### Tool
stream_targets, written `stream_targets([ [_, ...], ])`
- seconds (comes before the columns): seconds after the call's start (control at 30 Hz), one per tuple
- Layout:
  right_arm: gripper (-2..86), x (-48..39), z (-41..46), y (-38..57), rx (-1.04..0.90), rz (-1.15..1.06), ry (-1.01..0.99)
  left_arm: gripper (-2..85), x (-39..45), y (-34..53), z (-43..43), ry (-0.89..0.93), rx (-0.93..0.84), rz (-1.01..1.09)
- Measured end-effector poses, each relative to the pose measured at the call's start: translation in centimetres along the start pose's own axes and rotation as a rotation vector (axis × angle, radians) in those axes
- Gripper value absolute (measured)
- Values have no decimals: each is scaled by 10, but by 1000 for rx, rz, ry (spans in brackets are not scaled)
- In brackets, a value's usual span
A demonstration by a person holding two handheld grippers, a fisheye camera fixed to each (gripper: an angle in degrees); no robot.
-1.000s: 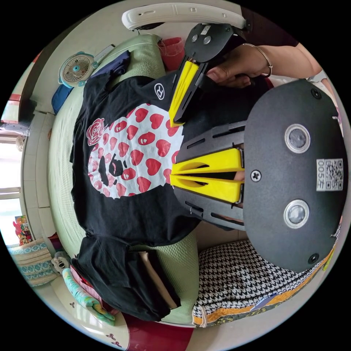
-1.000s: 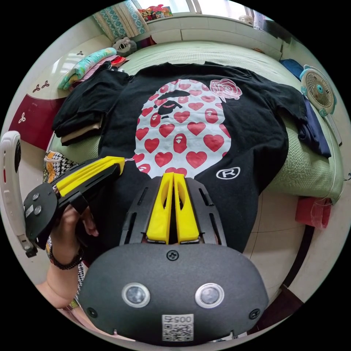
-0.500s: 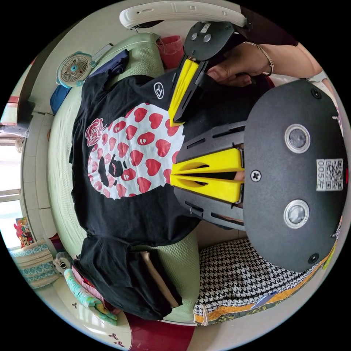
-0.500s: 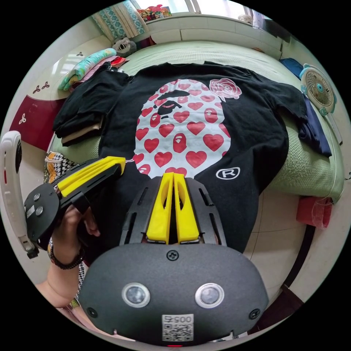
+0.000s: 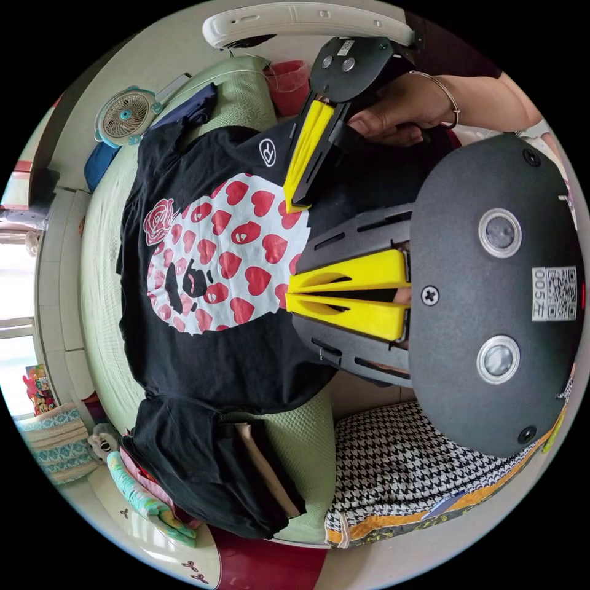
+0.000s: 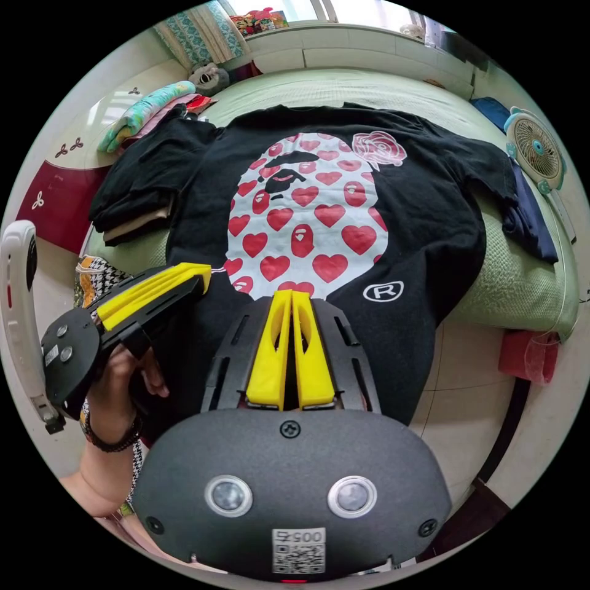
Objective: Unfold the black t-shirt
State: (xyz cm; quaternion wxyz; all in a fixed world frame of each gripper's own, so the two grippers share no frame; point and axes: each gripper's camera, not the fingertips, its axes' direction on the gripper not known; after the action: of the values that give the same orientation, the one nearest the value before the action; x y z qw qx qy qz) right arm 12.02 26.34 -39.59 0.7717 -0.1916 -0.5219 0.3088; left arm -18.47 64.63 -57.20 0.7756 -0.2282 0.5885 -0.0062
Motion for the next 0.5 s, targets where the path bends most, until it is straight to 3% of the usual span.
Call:
stream_targets([
  [0.5,-13,1,-1,2,-3,-3,9,-3,3,-2,0,4,0,-1],
])
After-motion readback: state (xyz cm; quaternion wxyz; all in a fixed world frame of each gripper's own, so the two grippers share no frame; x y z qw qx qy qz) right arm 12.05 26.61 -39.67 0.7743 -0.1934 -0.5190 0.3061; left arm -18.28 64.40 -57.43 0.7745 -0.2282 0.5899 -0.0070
